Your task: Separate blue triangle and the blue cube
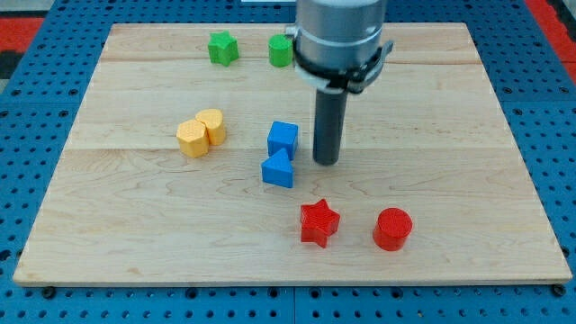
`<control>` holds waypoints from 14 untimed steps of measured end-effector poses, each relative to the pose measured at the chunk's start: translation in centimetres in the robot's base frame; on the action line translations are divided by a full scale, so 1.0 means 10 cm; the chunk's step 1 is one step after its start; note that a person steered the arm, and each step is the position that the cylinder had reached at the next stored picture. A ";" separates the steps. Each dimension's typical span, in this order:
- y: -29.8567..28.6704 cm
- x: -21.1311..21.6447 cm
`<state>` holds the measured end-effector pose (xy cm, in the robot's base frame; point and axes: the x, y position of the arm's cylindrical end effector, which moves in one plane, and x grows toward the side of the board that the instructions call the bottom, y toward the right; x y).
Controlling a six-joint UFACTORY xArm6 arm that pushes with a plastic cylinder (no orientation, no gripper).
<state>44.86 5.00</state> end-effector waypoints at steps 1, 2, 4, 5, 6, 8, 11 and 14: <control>0.21 -0.38; 0.16 -0.42; -0.32 -0.38; -0.45 -0.30; -0.45 -0.20; -0.76 0.03; -1.27 0.21; -1.51 0.52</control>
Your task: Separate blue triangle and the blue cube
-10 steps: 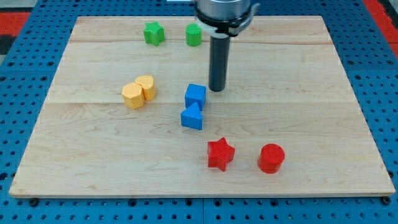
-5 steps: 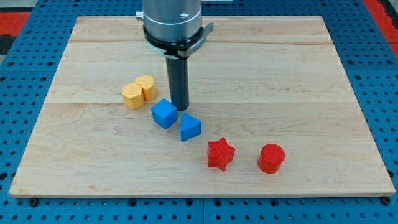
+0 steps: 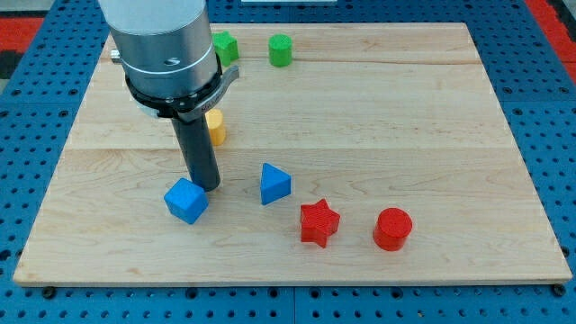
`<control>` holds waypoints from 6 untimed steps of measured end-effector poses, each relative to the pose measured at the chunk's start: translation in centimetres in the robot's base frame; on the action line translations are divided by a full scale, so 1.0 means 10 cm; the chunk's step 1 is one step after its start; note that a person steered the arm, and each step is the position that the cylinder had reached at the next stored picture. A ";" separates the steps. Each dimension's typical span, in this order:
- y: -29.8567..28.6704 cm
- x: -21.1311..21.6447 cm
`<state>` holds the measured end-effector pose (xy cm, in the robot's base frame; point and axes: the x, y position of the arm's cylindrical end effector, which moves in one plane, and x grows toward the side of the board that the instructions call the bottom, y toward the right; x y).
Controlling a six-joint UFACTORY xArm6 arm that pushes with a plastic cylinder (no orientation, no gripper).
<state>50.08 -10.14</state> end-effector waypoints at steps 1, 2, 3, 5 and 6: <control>0.00 0.04; -0.04 0.09; -0.13 0.11; -0.22 0.11; -0.23 0.09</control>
<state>50.96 -12.45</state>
